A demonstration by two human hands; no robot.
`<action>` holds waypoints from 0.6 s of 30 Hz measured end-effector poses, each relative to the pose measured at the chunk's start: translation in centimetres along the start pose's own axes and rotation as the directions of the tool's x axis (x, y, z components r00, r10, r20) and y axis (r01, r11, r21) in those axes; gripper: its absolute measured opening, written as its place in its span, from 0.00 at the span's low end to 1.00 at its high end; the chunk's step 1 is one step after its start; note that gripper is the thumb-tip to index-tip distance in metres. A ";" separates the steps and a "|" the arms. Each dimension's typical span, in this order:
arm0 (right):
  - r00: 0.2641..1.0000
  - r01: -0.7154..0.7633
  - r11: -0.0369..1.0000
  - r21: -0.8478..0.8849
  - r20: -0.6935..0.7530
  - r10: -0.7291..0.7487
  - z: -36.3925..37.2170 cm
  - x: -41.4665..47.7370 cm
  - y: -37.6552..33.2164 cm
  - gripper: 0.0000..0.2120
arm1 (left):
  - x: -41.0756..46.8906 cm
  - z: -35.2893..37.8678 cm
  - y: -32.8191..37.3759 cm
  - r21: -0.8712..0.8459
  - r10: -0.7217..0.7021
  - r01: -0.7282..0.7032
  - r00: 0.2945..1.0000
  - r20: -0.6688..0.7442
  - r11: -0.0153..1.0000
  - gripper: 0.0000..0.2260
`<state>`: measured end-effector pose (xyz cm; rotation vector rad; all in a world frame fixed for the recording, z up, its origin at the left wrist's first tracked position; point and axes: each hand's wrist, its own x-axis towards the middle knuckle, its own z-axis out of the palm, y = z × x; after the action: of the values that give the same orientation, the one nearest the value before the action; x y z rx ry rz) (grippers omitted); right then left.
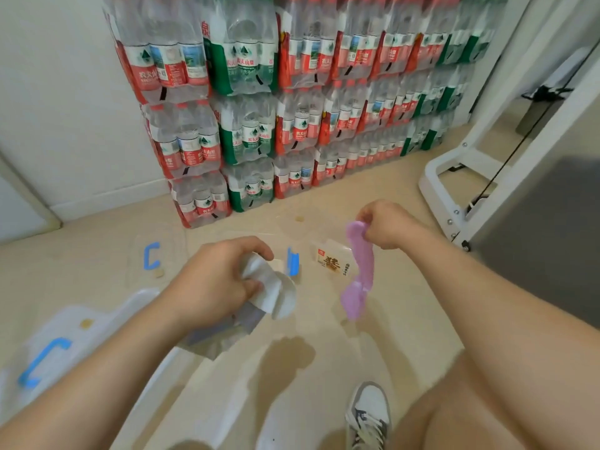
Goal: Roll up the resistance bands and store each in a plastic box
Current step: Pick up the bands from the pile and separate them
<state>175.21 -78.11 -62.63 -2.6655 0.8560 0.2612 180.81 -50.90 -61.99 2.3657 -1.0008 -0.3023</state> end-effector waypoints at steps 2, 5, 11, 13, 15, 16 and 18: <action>1.000 -0.008 1.000 -0.023 -0.004 0.008 0.1 0.2 0.0 0.23 | 0.4 0.5 0.5 -0.021 0.015 -0.015 1.000 -0.004 1.000 0.14; 0.966 0.057 0.841 0.538 0.183 -0.182 -0.7 -1.8 -2.2 0.22 | 0.8 0.7 0.8 -0.058 0.051 -0.051 0.999 -0.012 0.997 0.13; 0.744 0.200 0.688 0.697 0.349 -0.570 1.9 -5.0 -7.5 0.18 | 1.1 0.4 0.9 -0.289 -0.001 -0.052 0.984 -0.180 0.956 0.13; 0.808 0.249 0.686 0.684 0.244 -0.537 2.3 -5.0 -8.3 0.09 | 1.1 0.0 0.9 -0.403 -0.077 -0.019 0.973 -0.220 0.915 0.13; 0.807 0.245 0.649 0.720 0.220 -0.548 1.9 -5.0 -8.5 0.02 | 1.3 -0.6 0.5 -0.491 -0.144 0.018 0.964 -0.221 0.871 0.17; 0.798 0.236 0.621 0.748 0.215 -0.562 1.6 -5.0 -8.4 0.02 | 1.4 -0.9 0.3 -0.516 -0.164 0.033 0.964 -0.209 0.856 0.20; 0.782 0.223 0.584 0.781 0.214 -0.585 1.1 -4.8 -8.2 0.06 | 1.3 -1.6 -0.1 -0.579 -0.180 0.074 0.975 -0.128 0.812 0.25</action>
<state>176.08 -68.85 -60.31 -1.8300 0.0831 0.3231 182.46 -51.14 -60.69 1.8631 -0.5585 -0.3752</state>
